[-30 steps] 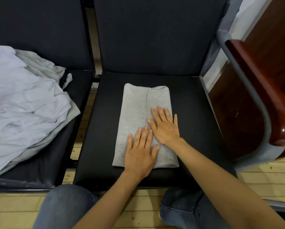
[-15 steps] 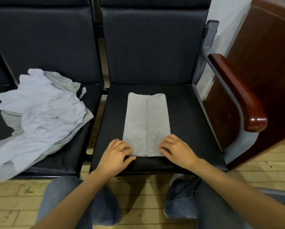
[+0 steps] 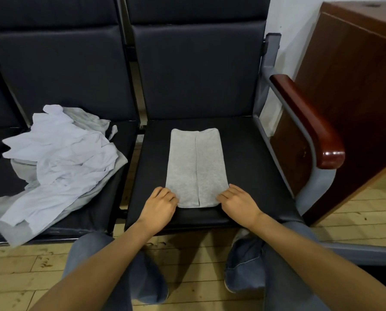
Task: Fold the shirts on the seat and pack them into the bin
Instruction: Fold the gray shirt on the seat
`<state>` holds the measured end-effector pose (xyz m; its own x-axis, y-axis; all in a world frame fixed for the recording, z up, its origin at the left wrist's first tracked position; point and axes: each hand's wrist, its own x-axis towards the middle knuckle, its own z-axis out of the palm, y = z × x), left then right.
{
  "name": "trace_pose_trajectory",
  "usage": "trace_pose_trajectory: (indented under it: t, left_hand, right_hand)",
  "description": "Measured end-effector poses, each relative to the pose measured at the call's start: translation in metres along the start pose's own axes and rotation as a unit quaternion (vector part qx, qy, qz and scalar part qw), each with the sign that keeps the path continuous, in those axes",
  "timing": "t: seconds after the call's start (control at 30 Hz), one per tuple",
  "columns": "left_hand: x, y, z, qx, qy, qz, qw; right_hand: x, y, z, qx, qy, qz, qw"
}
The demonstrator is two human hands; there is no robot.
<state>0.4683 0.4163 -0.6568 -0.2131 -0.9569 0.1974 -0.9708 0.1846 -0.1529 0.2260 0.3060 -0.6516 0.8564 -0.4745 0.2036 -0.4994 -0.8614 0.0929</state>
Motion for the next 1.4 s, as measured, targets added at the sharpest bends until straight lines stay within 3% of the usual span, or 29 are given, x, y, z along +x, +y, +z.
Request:
trace_pose_trajectory:
  t: [0.2, 0.27, 0.43, 0.57, 0.7, 0.9, 1.03, 1.17, 1.23, 1.33, 1.4]
  left_hand:
    - [-0.017, 0.005, -0.036, -0.058, -0.03, 0.004, 0.998]
    - [-0.026, 0.005, -0.057, -0.095, -0.042, 0.016, 0.994]
    - [-0.037, 0.003, -0.123, -0.223, -0.178, 0.014, 0.958]
    - [-0.019, -0.012, -0.155, -0.228, -0.151, 0.02, 0.962]
    - [0.028, -0.031, -0.139, -0.262, -0.137, -0.046, 0.954]
    - [0.096, -0.041, -0.063, -0.329, -0.167, -0.172, 0.913]
    - [0.103, -0.039, -0.016, -0.376, -0.165, -0.258, 0.874]
    - [0.092, -0.037, -0.004, -0.431, -0.06, -0.325, 0.84]
    - [0.08, -0.033, -0.007, -0.474, -0.035, -0.391, 0.788]
    - [0.055, -0.018, -0.018, -0.564, -0.059, -0.47, 0.677]
    - [0.037, -0.006, -0.027, -0.563, -0.086, -0.475, 0.671]
  right_hand:
    - [-0.018, -0.003, -0.03, 0.166, -0.023, 0.108, 0.98]
    - [-0.027, -0.006, -0.054, 0.191, -0.035, 0.098, 0.976]
    - [-0.039, -0.01, -0.116, 0.244, -0.106, 0.017, 0.964]
    - [-0.027, 0.002, -0.145, 0.296, -0.097, 0.016, 0.95]
    - [0.008, 0.025, -0.138, 0.342, -0.1, 0.087, 0.93]
    - [0.055, 0.063, -0.063, 0.371, -0.148, 0.201, 0.895]
    - [0.061, 0.067, -0.023, 0.412, -0.149, 0.267, 0.858]
    - [0.06, 0.06, -0.017, 0.455, -0.095, 0.331, 0.821]
    - [0.054, 0.053, -0.021, 0.459, -0.062, 0.378, 0.802]
    - [0.038, 0.035, -0.033, 0.433, -0.074, 0.426, 0.791]
    - [0.023, 0.019, -0.04, 0.434, -0.121, 0.445, 0.774]
